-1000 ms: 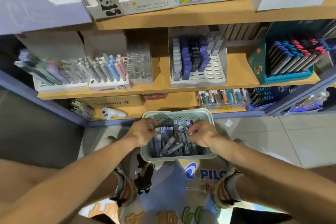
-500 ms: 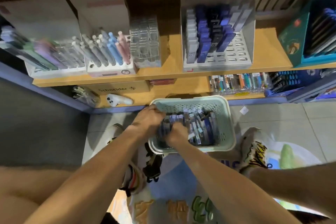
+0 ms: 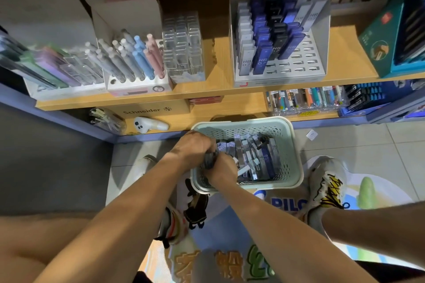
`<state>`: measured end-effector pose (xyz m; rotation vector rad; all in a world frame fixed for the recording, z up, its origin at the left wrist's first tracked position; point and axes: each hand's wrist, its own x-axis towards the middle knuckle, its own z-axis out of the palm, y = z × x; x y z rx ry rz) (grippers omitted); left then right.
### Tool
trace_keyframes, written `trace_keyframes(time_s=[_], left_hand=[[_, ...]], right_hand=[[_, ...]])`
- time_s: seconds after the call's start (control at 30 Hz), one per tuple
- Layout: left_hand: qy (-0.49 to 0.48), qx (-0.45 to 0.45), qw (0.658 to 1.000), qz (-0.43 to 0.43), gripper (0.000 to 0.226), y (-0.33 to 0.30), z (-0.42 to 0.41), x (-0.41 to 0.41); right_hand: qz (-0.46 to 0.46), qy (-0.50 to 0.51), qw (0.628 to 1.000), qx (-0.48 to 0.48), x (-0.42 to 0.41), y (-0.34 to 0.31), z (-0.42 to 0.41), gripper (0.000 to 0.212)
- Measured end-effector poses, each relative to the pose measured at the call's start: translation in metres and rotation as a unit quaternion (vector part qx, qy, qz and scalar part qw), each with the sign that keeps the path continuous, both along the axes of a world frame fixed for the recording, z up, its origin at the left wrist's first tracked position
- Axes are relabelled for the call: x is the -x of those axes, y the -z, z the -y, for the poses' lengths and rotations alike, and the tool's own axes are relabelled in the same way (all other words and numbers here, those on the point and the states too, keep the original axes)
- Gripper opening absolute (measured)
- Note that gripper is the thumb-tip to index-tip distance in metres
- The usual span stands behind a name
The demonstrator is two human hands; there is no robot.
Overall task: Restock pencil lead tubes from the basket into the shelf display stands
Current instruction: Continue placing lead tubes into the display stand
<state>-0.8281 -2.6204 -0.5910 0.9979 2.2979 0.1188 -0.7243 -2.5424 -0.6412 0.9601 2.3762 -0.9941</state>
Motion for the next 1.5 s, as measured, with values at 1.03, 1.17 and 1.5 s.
trace_keyframes(time_s=[1.03, 1.17, 1.5], left_hand=[[-0.233, -0.16, 0.957, 0.068, 0.065, -0.026, 0.01, -0.014], [-0.224, -0.161, 0.96, 0.055, 0.064, -0.022, 0.012, -0.013], [0.026, -0.004, 0.983, -0.18, 0.046, -0.015, 0.023, -0.015]], right_hand=[[-0.026, -0.066, 0.995, 0.068, 0.0, -0.009, -0.008, 0.046], [-0.03, -0.039, 0.998, 0.044, 0.0, -0.009, -0.007, 0.043], [-0.047, 0.045, 0.996, 0.06, -0.002, -0.003, -0.007, 0.069]])
